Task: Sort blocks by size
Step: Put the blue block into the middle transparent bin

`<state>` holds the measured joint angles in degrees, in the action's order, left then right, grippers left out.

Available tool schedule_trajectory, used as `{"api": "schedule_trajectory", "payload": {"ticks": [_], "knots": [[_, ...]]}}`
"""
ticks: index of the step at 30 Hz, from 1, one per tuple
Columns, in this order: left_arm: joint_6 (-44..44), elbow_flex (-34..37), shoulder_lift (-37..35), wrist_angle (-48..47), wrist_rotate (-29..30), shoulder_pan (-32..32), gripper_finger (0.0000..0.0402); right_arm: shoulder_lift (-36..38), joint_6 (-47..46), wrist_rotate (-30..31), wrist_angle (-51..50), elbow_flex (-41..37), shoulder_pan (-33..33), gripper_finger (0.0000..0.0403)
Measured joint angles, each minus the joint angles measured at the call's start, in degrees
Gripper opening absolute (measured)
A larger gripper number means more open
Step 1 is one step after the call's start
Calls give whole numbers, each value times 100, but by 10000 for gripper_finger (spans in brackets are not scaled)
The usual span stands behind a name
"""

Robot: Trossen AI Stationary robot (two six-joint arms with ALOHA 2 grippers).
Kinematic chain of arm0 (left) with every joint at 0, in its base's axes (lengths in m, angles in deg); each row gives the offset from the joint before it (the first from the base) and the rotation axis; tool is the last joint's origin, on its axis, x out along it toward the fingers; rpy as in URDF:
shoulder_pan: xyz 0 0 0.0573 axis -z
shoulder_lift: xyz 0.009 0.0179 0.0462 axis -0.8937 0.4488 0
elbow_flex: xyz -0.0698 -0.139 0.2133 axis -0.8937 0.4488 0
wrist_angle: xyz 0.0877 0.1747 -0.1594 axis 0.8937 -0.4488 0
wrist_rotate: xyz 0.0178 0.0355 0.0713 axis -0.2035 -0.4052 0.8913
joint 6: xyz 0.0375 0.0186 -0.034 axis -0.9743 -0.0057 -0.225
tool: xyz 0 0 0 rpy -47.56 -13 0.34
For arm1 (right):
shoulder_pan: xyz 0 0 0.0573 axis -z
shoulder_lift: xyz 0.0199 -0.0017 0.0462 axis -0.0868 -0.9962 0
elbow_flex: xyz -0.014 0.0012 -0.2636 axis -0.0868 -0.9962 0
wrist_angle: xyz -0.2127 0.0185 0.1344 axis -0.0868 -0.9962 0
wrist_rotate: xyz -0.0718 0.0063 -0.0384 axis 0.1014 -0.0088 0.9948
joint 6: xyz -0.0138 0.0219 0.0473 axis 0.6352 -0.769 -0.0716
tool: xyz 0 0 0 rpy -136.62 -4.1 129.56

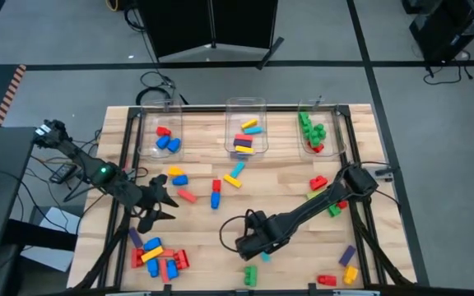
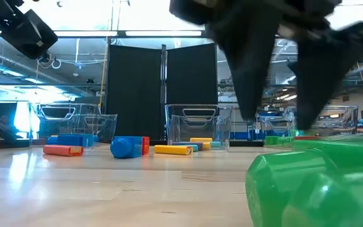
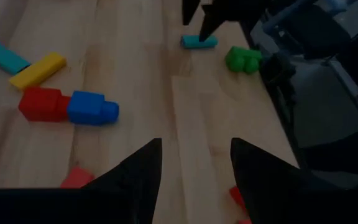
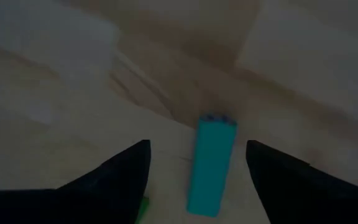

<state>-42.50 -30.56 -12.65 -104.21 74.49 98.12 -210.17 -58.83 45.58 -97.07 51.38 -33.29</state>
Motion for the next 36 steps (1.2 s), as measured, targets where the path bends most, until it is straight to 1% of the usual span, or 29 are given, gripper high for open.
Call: {"api": "schedule_trajectory", "payload": {"ticks": [4, 7, 11, 14, 19, 20, 25, 36], "knots": [[-3, 0, 11, -115, 0, 0, 198, -277, -168, -402, 29, 0, -50, 283], [-5, 0, 11, -121, -16, 0, 198, -535, -340, -505, 90, 15, -125, 281], [-9, 0, 15, -129, -90, 0, 198, -741, -413, -679, 150, 37, -170, 261], [-11, 0, 15, -130, -96, 0, 198, -815, -401, -713, 181, 41, -195, 222], [-11, 0, 15, -129, -97, 0, 198, -797, -397, -638, 283, 35, -195, 127], [-11, 0, 15, -125, -97, 0, 198, -775, -394, -614, 282, 32, -196, 114], [-11, -2, 15, 74, -99, 0, 198, -765, -379, -547, 295, 20, -200, 114], [-9, -7, 15, 1177, -101, 0, 198, -752, -370, -510, 296, 10, -203, 114]]}}
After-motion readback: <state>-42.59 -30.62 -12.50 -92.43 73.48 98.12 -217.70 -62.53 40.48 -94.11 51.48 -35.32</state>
